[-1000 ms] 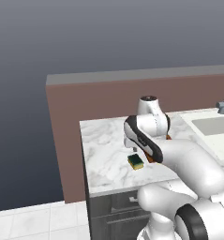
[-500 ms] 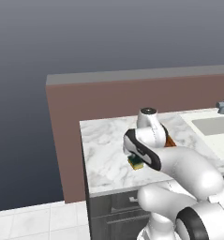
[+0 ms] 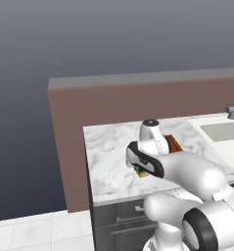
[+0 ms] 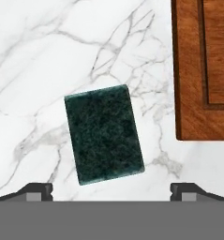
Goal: Pick up the sponge from the counter and clean the cutting board by briefly scrubbing or pressing down on the cutting board. Once finished, release the sponge.
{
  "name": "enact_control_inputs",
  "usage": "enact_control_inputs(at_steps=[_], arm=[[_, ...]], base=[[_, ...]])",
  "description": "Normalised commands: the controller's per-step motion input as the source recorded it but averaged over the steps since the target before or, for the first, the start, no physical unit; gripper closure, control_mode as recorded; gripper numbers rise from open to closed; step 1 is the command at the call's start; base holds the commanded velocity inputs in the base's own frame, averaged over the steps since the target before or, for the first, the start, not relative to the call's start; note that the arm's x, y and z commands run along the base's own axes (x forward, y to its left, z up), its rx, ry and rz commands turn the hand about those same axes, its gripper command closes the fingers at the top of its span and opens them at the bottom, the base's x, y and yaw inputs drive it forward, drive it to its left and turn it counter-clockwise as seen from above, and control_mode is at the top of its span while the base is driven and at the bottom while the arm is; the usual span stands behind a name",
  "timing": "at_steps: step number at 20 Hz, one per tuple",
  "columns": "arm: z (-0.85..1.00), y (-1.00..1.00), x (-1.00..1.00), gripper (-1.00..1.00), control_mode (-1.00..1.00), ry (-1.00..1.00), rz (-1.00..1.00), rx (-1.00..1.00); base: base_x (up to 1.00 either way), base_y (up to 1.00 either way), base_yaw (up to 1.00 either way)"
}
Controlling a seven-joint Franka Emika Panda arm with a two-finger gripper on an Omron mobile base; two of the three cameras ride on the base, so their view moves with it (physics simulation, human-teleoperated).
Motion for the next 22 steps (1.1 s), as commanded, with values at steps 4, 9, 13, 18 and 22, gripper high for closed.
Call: enact_control_inputs(at_steps=[4, 9, 13, 18, 22], arm=[[-0.06, 0.0, 0.01, -1.0, -1.0, 0.0, 0.0, 0.0], [0.0, -0.01, 0.07, -1.0, -1.0, 0.0, 0.0, 0.0], [-0.06, 0.0, 0.08, -1.0, -1.0, 0.03, 0.0, 0.0], [-0.16, 0.0, 0.03, -1.0, -1.0, 0.05, 0.0, 0.0], [-0.17, 0.0, 0.07, -1.0, -1.0, 0.06, 0.0, 0.0]], base=[[0.0, 0.0, 0.0], [0.0, 0.0, 0.0], [0.0, 0.0, 0.0], [0.0, 0.0, 0.0], [0.0, 0.0, 0.0]])
